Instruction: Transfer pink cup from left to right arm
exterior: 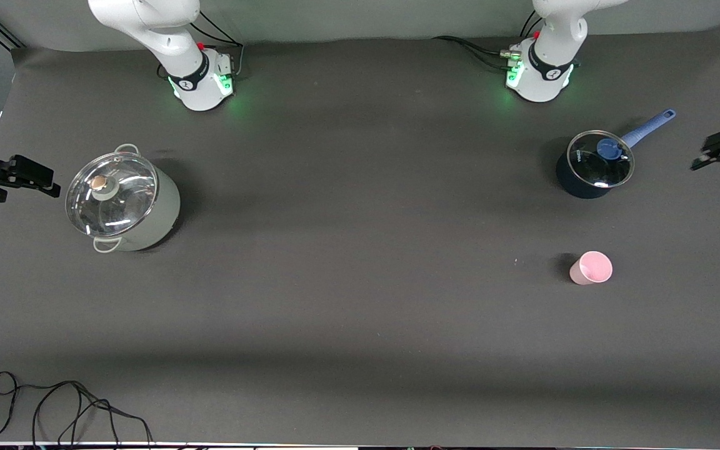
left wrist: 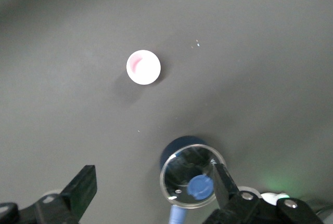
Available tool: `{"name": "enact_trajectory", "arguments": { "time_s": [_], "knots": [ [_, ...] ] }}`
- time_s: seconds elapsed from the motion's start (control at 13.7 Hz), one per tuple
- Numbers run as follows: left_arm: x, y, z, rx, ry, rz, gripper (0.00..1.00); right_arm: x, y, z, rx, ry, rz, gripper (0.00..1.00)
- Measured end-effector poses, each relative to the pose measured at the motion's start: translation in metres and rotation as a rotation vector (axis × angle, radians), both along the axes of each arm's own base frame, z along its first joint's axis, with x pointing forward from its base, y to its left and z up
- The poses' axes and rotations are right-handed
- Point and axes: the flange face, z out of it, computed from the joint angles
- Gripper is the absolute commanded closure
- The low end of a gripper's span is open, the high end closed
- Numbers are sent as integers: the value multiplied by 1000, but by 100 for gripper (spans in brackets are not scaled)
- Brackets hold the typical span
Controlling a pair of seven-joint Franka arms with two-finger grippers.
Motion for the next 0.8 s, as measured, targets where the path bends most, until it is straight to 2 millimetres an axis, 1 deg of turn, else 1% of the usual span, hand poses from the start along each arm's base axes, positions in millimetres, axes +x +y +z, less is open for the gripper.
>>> {"name": "enact_trajectory", "arguments": {
  "time_s": [0.15,0.22,0.36,0.58,0.73,0.8],
  "knots": [
    [-5,30,-4,-72,-41,-83,0,0,0,0,0,0,0,0],
    [-7,46,-11,-118,-63,-113,0,0,0,0,0,0,0,0],
    [-6,77,-32,-220,-120,-193,0,1,0,-1,0,2,0,0],
    [-3,127,-83,-343,-220,-327,0,1,0,-2,0,4,0,0],
    [2,151,-124,-431,-281,-398,0,1,0,-2,0,4,-1,0],
    [4,162,-150,-484,-312,-416,0,1,-1,-2,0,4,-2,0]
  ]
}}
